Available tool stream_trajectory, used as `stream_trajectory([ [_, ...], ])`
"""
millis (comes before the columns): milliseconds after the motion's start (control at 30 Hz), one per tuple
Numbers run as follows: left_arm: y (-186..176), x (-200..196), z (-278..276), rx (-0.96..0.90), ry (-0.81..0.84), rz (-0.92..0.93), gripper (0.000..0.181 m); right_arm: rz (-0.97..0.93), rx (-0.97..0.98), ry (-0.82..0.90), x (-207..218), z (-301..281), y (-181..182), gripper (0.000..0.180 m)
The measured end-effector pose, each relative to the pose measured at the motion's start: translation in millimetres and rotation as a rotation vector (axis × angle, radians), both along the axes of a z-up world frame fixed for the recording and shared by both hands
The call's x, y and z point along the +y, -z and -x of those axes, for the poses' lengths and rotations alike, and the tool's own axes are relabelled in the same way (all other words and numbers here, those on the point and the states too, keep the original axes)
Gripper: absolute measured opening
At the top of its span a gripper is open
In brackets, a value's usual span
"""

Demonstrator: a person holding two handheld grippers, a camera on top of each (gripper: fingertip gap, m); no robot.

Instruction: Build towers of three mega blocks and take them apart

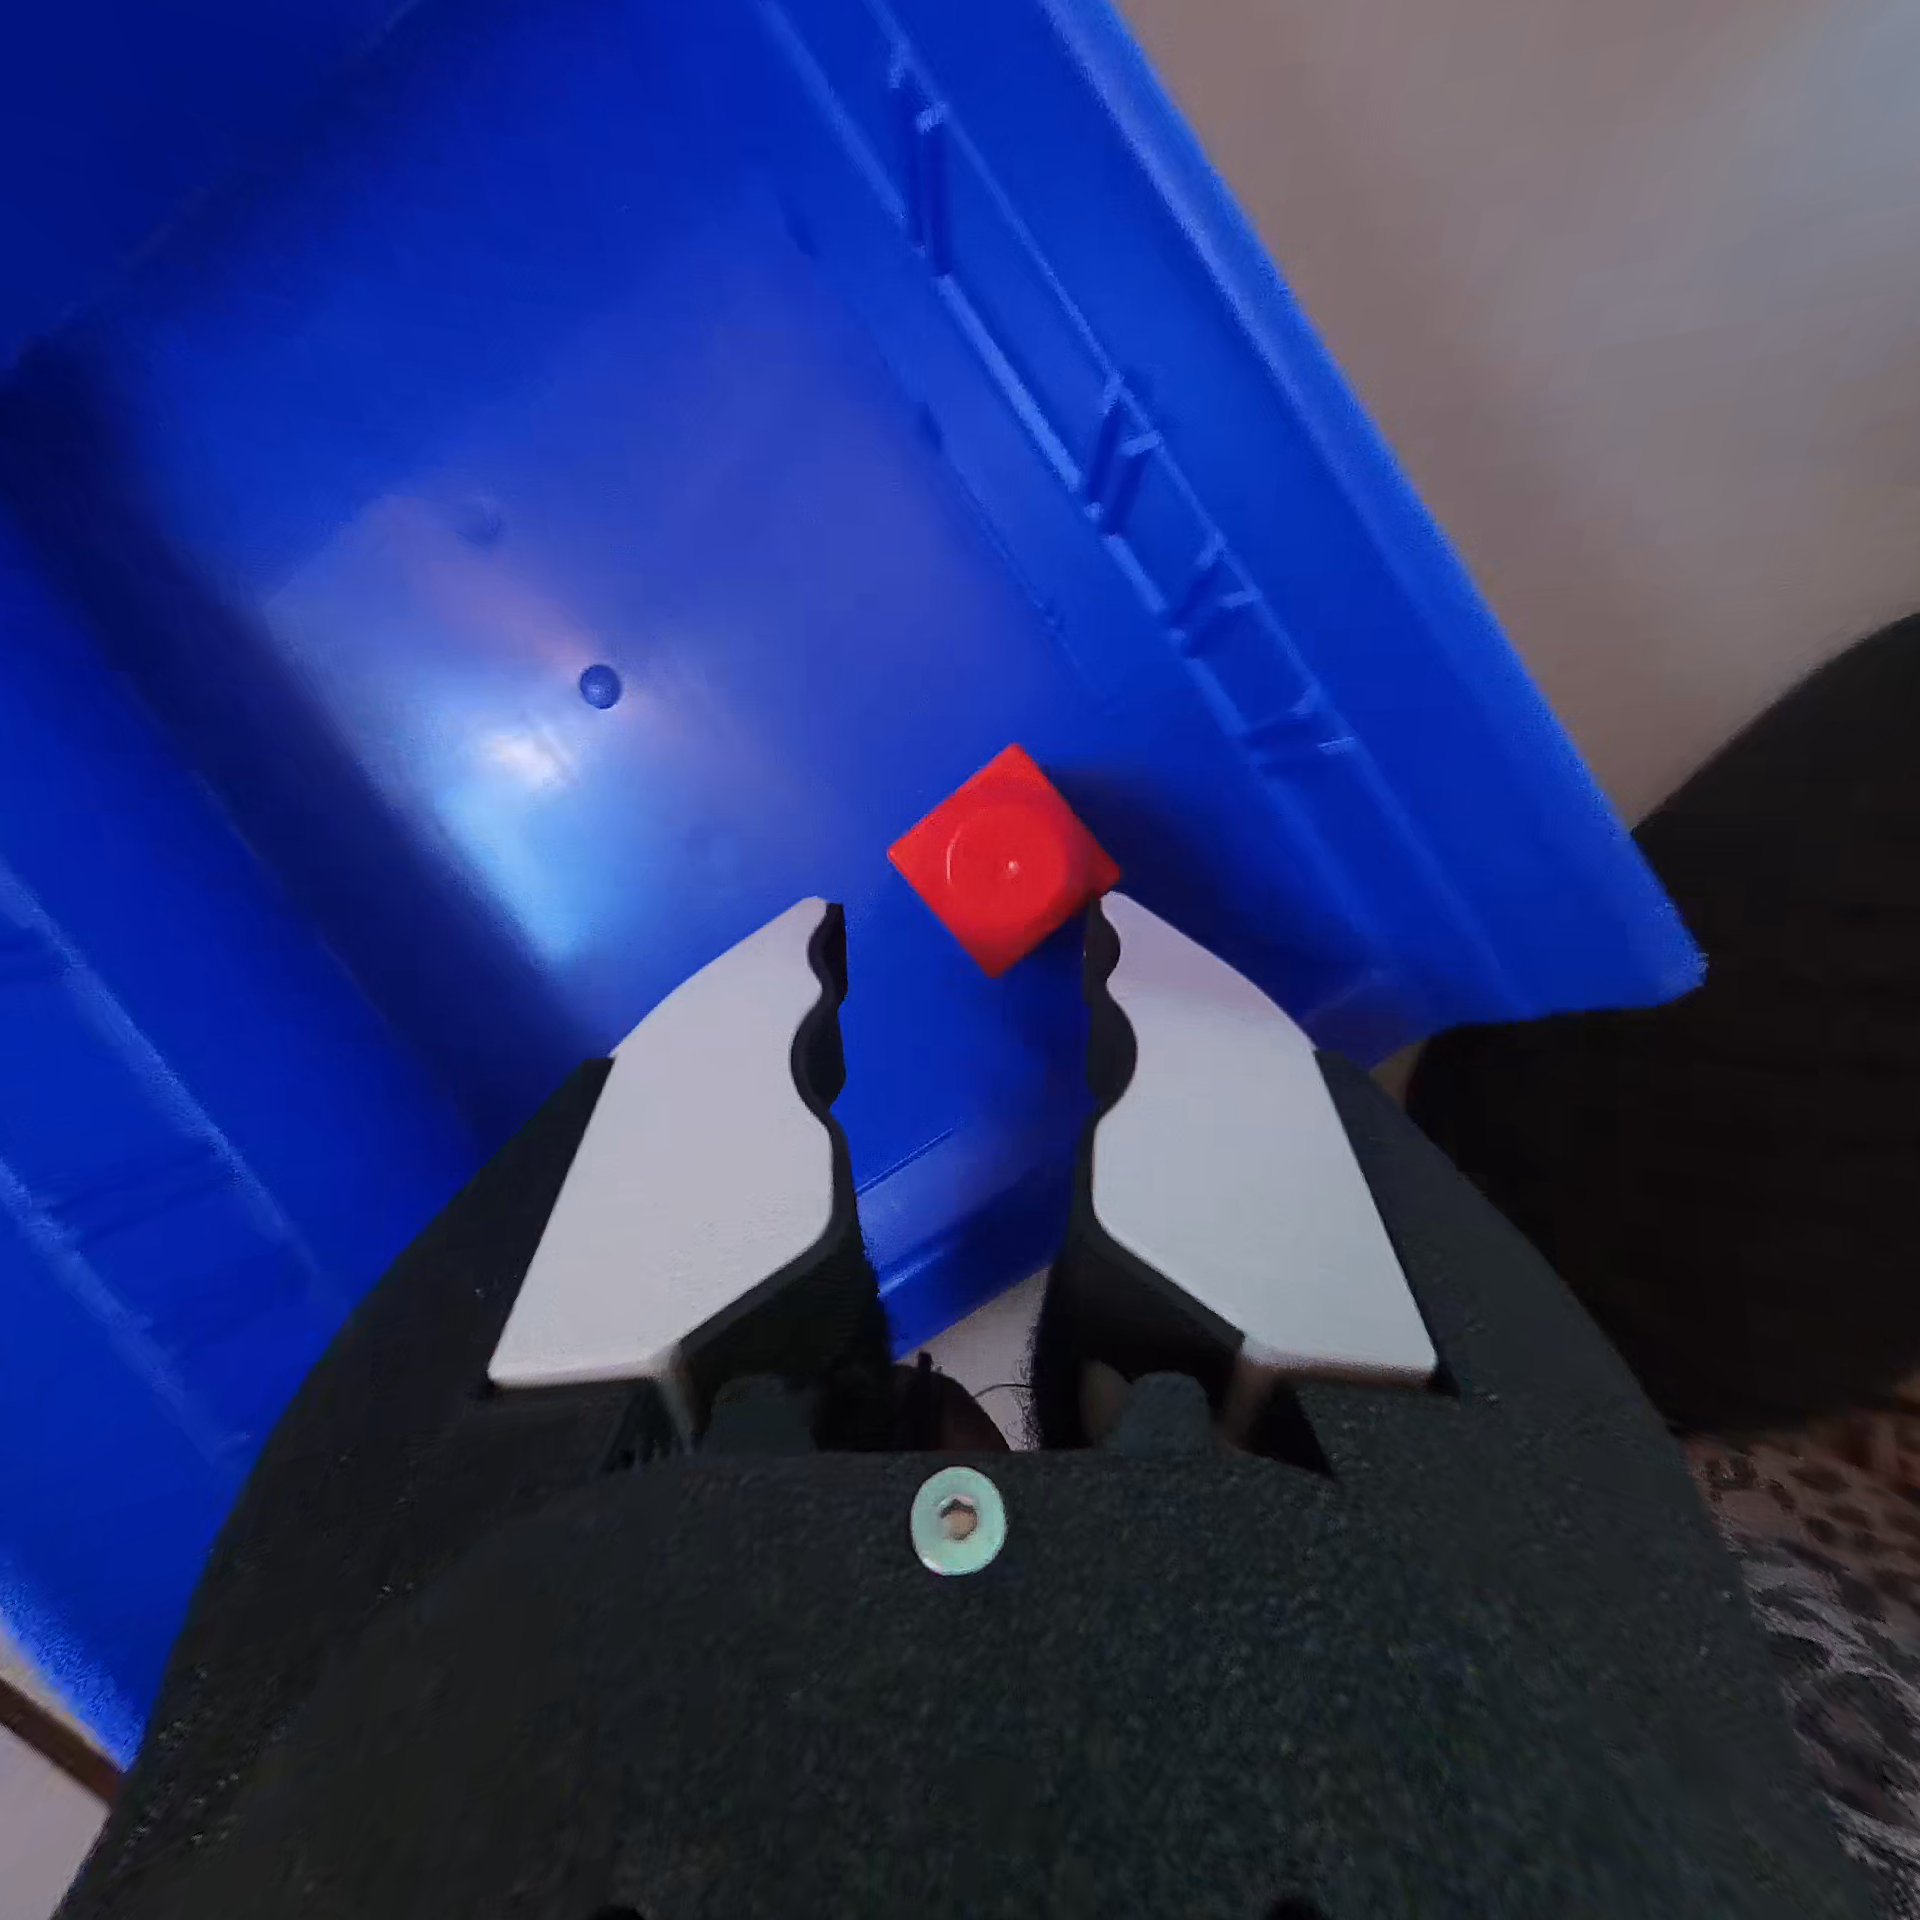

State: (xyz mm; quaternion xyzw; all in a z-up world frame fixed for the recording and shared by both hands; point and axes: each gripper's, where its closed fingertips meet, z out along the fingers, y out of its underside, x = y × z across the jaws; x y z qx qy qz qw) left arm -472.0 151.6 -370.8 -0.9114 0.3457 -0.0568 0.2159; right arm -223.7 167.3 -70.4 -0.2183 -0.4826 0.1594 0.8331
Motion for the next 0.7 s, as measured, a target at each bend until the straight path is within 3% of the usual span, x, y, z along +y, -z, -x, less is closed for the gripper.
stream_trajectory([
  [33, 0.3, -0.7, 0.8, -0.007, 0.002, 0.002, 0.045, 0.000, 0.000, 0.002, 0.4, -0.2, 0.1, 0.036],
  [200, 3.4, -2.8, -16.0, -0.058, 0.057, 0.009, 0.059, 0.008, -0.001, 0.013, 4.8, -1.0, 1.7, 0.036],
  [367, 19.5, 21.1, 0.7, -0.026, -0.302, 0.039, 0.046, -0.005, -0.024, 0.041, 6.0, 2.4, 3.9, 0.036],
  [500, 27.5, 26.8, -1.0, -0.069, -0.332, 0.022, 0.036, -0.007, -0.038, 0.054, 8.4, 4.3, 6.4, 0.036],
  [600, -12.5, 44.8, -0.1, -0.222, -0.359, -0.173, 0.037, 0.017, -0.042, 0.031, 9.0, 4.6, 7.9, 0.036],
  [700, -109.6, 59.9, -18.6, -0.607, -0.282, -0.493, 0.036, 0.132, -0.042, -0.090, 6.2, 8.8, 9.9, 0.036],
])
